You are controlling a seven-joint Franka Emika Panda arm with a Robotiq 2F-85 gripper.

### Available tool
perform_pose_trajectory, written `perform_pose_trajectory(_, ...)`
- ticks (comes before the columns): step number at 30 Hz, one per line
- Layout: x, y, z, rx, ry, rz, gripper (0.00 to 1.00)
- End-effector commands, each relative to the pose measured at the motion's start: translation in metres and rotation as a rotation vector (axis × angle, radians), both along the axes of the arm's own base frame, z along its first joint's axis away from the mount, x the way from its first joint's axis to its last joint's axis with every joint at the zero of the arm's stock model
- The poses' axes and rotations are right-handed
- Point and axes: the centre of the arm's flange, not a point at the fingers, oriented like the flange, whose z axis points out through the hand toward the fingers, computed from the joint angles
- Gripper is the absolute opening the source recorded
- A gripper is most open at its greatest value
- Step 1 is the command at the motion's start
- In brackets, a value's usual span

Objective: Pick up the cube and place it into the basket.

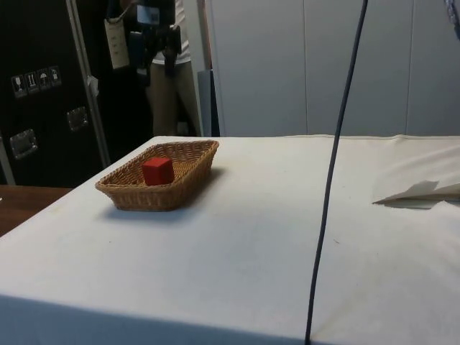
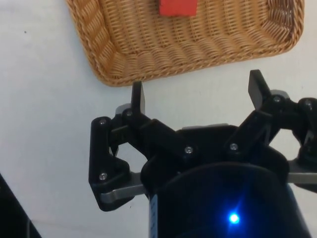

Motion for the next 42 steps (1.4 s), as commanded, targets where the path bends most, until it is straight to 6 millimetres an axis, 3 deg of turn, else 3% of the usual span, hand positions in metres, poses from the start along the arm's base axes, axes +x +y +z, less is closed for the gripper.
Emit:
perform_pose_trajectory(1,-0.003,0.001,0.003,-0.004,-0.008,0.006,1.0)
perform_pose_trajectory(24,-0.041,0.008,0.026,0.024,-0.028,0.066,1.0)
perform_pose_trajectory(42,-0.065,0.012,0.029,0.041,-0.034,0.106,1.0)
